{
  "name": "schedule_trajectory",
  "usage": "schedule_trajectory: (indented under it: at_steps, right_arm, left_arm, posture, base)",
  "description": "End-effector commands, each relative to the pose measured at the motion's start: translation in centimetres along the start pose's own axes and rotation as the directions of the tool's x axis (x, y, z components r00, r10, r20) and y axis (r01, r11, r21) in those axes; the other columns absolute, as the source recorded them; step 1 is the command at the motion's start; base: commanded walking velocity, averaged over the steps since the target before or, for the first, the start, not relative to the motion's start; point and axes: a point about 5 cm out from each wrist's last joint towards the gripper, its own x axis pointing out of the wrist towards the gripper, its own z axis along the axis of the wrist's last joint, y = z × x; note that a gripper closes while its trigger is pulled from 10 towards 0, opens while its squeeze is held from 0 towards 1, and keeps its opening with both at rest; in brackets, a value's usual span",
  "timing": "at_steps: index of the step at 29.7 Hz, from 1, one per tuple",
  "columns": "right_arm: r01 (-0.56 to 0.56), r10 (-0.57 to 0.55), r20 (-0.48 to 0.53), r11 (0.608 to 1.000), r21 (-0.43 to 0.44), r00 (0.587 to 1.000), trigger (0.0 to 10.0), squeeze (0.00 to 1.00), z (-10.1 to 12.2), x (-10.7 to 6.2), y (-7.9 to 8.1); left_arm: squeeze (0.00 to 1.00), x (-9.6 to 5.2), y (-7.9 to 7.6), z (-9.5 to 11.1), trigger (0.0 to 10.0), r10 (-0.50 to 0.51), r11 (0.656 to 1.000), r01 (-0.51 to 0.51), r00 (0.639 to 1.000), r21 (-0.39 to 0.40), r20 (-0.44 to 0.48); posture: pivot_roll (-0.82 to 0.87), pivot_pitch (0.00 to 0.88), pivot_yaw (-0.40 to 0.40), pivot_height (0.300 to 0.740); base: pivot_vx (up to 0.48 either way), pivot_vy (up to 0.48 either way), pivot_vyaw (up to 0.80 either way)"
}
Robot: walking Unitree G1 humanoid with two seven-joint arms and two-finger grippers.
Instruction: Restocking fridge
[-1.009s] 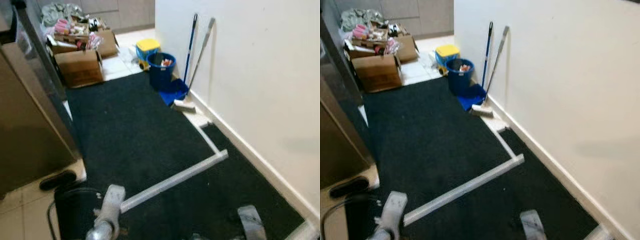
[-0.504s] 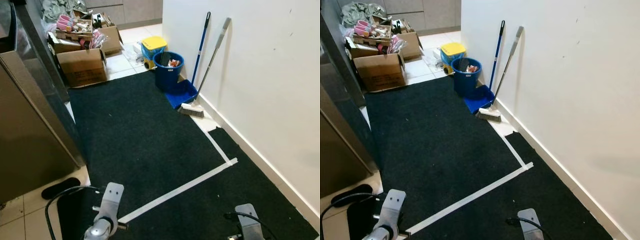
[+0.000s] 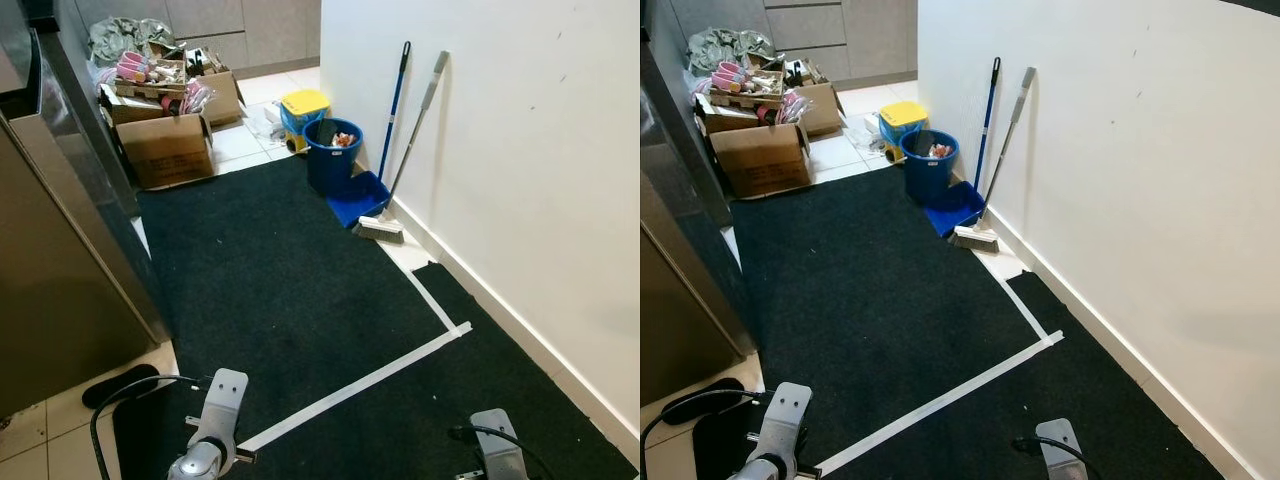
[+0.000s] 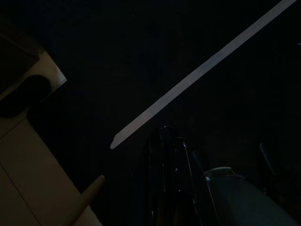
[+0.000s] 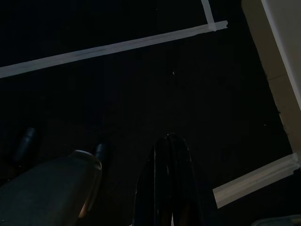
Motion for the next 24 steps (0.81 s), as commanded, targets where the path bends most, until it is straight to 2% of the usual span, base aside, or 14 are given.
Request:
schedule_trajectory:
  at_steps: [1, 5, 24]
  right_arm:
    - [0.002, -0.002, -0.008, 1.000, -0.004, 1.000, 10.0, 0.00, -0.27, -0.09, -0.16]
    - [-0.001, 0.001, -0.015, 1.000, -0.014, 1.000, 10.0, 0.00, -0.42, -0.13, -0.17]
    - [0.003, -0.004, -0.032, 1.000, -0.028, 0.999, 10.0, 0.00, -0.86, -0.25, -0.19]
  left_arm:
    - [0.00, -0.21, -0.31, -0.80, 10.0, -0.010, 1.000, 0.010, 1.000, -0.005, -0.025]
    - [0.00, -0.26, -0.30, -0.91, 10.0, -0.009, 1.000, 0.009, 1.000, 0.003, -0.028]
    - [0.00, -0.26, -0.42, -0.92, 10.0, -0.009, 1.000, 0.010, 1.000, 0.009, -0.028]
  posture:
    - [-0.01, 0.064, -0.042, 0.740]
    - [-0.01, 0.062, -0.042, 0.740]
    - [-0.01, 0.064, -0.040, 0.740]
  base:
    - [0.000, 0.000, 0.00]
    - [0.000, 0.000, 0.23]
    - [0.000, 0.000, 0.80]
